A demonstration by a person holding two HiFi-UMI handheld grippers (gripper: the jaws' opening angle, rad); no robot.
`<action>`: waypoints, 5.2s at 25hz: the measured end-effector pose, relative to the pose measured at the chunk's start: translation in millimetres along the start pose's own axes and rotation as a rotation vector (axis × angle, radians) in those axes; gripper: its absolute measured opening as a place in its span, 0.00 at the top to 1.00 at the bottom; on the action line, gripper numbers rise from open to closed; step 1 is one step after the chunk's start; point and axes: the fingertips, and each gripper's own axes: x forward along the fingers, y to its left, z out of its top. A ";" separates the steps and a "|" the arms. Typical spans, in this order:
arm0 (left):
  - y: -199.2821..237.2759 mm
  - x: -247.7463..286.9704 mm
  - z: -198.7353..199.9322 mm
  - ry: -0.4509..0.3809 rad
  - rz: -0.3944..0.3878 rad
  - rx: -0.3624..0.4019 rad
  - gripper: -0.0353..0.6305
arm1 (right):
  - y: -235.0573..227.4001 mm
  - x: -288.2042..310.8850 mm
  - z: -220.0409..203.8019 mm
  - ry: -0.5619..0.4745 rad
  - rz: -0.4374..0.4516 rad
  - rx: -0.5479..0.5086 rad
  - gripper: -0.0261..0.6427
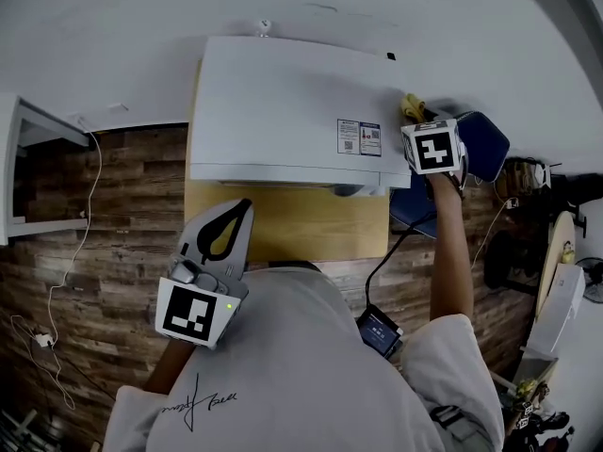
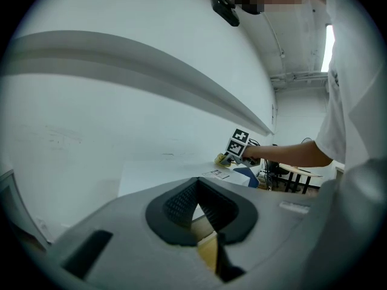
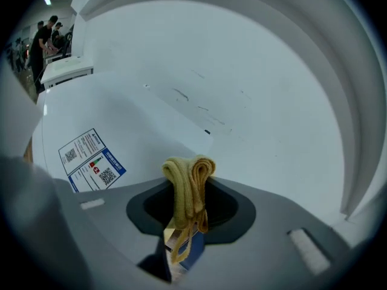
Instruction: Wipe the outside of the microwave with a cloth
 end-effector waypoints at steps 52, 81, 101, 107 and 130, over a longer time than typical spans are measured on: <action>76.8 -67.3 -10.2 -0.024 0.069 -0.039 0.96 | 210.6 -21.5 158.3 -0.146 0.208 -0.171 0.78; 91.1 -72.3 -0.8 -0.027 0.111 -0.030 0.96 | 346.4 -77.1 234.2 -0.335 0.524 -0.278 0.78; 29.5 -29.9 3.1 -0.022 0.012 -0.008 0.96 | 212.3 -105.3 162.3 -0.342 0.412 -0.130 0.78; 7.2 -6.1 2.7 -0.011 -0.053 0.002 0.96 | 149.2 -96.7 118.2 -0.289 0.319 -0.057 0.78; -25.8 26.4 -10.5 0.057 -0.087 0.023 0.96 | 9.1 -45.5 -38.0 -0.026 0.034 0.011 0.78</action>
